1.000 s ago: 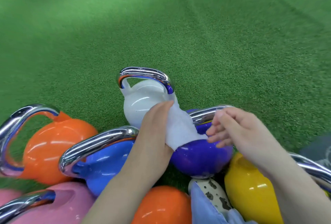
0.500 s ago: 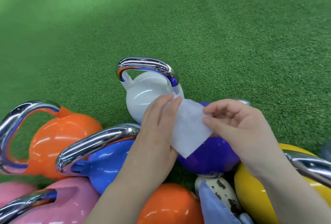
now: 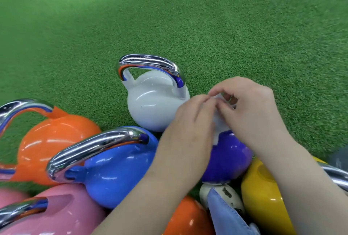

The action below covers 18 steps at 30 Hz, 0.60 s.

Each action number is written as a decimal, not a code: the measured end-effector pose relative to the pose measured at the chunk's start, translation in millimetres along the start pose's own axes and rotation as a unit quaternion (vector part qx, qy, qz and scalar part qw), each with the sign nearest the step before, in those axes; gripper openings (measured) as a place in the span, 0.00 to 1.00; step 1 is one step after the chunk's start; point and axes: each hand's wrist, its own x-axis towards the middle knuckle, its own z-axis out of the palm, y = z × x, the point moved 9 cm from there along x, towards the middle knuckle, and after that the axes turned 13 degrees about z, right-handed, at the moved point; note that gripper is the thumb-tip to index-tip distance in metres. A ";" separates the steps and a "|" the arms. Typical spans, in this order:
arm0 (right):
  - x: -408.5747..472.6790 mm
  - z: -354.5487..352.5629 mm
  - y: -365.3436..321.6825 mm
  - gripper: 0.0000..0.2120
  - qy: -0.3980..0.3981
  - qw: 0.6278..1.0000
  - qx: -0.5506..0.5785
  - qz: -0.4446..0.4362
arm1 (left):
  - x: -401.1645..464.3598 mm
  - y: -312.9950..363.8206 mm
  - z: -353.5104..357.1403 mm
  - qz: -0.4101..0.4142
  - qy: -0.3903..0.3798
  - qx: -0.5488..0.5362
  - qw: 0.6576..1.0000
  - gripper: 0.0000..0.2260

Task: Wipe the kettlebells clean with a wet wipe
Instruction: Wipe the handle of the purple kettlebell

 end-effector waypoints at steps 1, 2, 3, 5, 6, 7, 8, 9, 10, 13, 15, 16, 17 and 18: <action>0.2 -0.3 1.3 0.10 0.010 1.000 -0.006 -0.001 | 6.7 2.8 10.9 -0.007 -0.019 0.007 1.000 0.20; 0.6 -1.0 4.0 0.11 0.020 1.000 -0.010 0.002 | 10.8 3.8 21.3 -0.015 -0.036 0.032 0.999 0.21; 0.3 -2.8 8.1 0.11 0.032 0.999 -0.011 0.010 | 14.7 4.2 31.3 -0.018 -0.057 0.065 0.996 0.21; -2.6 -6.9 13.8 0.12 0.057 0.998 -0.016 0.019 | 22.2 2.6 41.4 -0.013 -0.075 0.139 0.987 0.20; -4.8 -8.6 15.0 0.13 0.067 0.997 -0.018 0.019 | 27.1 0.8 43.1 -0.014 -0.089 0.154 0.984 0.18; -7.2 -9.8 15.1 0.14 0.073 0.997 -0.018 0.015 | 31.0 -2.1 43.8 -0.023 -0.109 0.147 0.983 0.16; -9.7 -10.3 13.7 0.14 0.074 0.997 -0.016 0.007 | 33.7 -4.2 43.0 -0.031 -0.130 0.139 0.981 0.16; -12.2 -10.1 11.3 0.14 0.068 0.998 -0.012 -0.006 | 36.1 -5.8 42.6 -0.035 -0.153 0.129 0.979 0.15; -14.8 -9.4 8.7 0.12 0.058 0.998 -0.010 -0.022 | 38.1 -7.1 44.2 -0.033 -0.167 0.118 0.978 0.14; -20.3 -2.9 7.5 0.13 0.010 0.999 -0.018 -0.035 | 38.9 -15.4 47.7 -0.049 -0.145 0.049 0.987 0.11; -21.5 2.9 11.3 0.15 -0.016 0.999 -0.042 -0.026 | 32.8 -21.1 44.5 -0.051 -0.116 0.013 0.992 0.10; -22.4 5.3 11.4 0.15 -0.020 0.998 -0.058 -0.027 | 28.1 -25.0 41.2 -0.060 -0.095 -0.010 0.994 0.10; -24.3 6.0 9.9 0.14 -0.017 0.997 -0.067 -0.034 | 20.8 -30.4 39.6 -0.074 -0.072 -0.031 0.994 0.09; -27.0 4.5 7.1 0.13 -0.007 0.997 -0.062 -0.046 | 12.3 -37.7 38.3 -0.096 -0.047 -0.057 0.993 0.08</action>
